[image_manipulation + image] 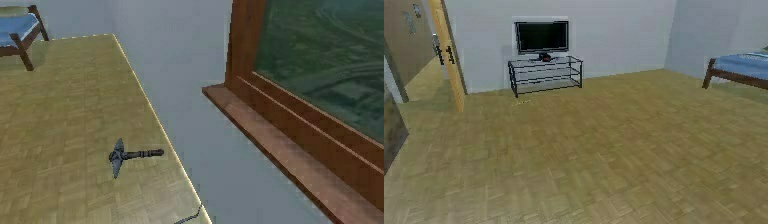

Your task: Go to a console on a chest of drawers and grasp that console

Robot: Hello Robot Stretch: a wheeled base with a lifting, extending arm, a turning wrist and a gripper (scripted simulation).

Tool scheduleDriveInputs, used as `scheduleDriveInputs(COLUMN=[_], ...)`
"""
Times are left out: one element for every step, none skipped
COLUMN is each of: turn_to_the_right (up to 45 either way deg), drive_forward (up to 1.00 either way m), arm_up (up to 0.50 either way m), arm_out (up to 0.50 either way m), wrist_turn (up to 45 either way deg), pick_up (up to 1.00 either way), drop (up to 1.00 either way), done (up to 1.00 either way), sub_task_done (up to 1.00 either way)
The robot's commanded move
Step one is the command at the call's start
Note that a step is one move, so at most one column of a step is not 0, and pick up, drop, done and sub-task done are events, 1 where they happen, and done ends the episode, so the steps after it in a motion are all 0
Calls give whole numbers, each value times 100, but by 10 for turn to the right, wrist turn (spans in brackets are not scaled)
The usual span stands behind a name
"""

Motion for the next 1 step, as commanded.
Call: scheduleDriveInputs(turn_to_the_right=[0], drive_forward=[15], arm_up=[0], arm_out=[0], wrist_turn=[0], pick_up=[0], drop=[0], done=[0], sub_task_done=[0])
